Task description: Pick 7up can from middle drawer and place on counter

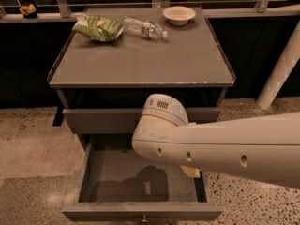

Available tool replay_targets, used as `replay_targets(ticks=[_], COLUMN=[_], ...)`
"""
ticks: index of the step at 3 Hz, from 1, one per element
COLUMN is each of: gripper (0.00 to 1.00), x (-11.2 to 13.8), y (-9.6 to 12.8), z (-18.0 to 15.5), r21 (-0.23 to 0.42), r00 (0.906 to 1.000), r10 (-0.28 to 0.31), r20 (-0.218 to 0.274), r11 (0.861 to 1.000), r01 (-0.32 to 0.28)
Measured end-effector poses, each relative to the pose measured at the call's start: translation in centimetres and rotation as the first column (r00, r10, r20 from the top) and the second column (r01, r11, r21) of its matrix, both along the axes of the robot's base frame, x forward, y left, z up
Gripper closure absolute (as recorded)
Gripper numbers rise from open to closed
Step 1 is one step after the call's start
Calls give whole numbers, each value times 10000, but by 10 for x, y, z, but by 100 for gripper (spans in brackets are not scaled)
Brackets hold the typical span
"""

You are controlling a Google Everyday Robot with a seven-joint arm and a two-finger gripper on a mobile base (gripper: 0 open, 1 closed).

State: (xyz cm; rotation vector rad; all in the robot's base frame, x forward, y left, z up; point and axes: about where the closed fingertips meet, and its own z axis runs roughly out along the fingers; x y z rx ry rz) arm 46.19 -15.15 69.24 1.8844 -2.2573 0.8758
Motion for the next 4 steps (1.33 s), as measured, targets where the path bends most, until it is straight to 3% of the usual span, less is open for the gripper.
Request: replay_targets(ticks=[1, 2, 3, 4], gripper=[100, 100, 100, 100], x=[0, 2, 11, 28], y=[0, -14, -53, -81], z=[0, 23, 68, 86], r21=[0, 111, 1138, 1525], r00=[10000, 9999, 9992, 9999], r10=[0, 121, -324, 88], r20=[0, -22, 247, 117], r11=[10000, 9999, 9931, 9882], r01=[0, -121, 294, -105])
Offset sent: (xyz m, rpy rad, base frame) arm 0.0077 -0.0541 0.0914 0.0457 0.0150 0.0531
